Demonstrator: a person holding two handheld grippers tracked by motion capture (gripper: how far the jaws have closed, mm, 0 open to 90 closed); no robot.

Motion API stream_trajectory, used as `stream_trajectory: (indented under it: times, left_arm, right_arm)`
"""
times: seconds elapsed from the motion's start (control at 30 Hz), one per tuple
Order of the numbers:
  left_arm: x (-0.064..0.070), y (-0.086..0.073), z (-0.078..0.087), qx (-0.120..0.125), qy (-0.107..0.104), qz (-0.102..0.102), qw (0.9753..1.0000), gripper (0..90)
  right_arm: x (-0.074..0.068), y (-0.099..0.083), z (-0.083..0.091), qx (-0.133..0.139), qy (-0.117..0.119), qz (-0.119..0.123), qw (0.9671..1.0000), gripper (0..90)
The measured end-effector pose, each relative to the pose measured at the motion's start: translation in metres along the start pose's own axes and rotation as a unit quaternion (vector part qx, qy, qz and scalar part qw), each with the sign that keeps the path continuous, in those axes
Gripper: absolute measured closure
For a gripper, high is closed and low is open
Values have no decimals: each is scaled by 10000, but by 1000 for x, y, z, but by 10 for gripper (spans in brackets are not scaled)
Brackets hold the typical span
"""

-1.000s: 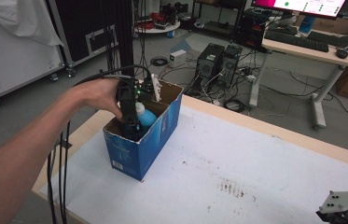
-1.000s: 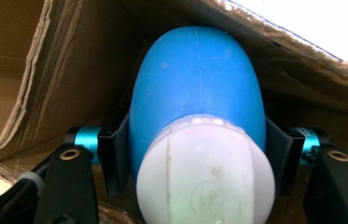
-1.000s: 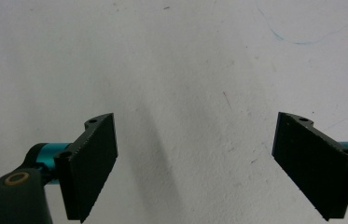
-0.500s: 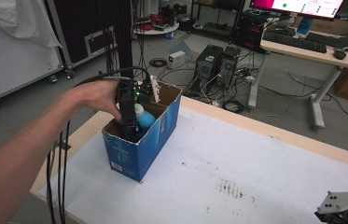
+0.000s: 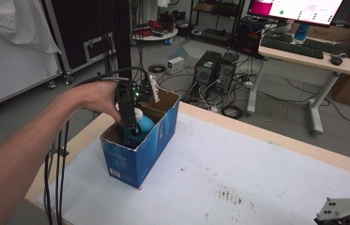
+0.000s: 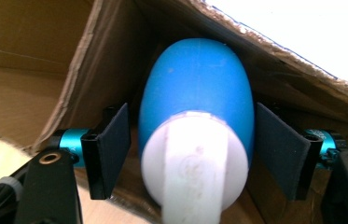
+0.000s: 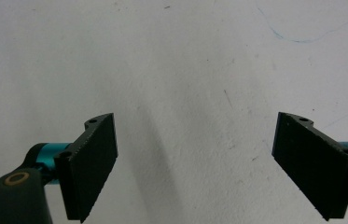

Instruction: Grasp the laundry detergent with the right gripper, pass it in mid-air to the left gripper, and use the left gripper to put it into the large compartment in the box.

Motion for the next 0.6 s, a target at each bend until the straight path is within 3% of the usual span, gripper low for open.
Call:
stream_trajectory:
  times: [0.3, 0.6]
  left_arm:
    - [-2, 5, 12, 6, 75, -15, 10000, 260]
    - [-2, 25, 39, 172, 262, -198, 9993, 235]
  right_arm:
    - [0, -3, 2, -21, -24, -40, 10000, 133]
    - [0, -2, 2, -10, -35, -42, 10000, 133]
Point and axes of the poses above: each handheld gripper's, and its own axes: z roughly backward along the jaws, y roughly out of its top, x roughly to its right, the point moved 10 cm from there along -z, roughly forward along the jaws, and after that the axes turned 13 degrees about y, right-handed, at the moved point
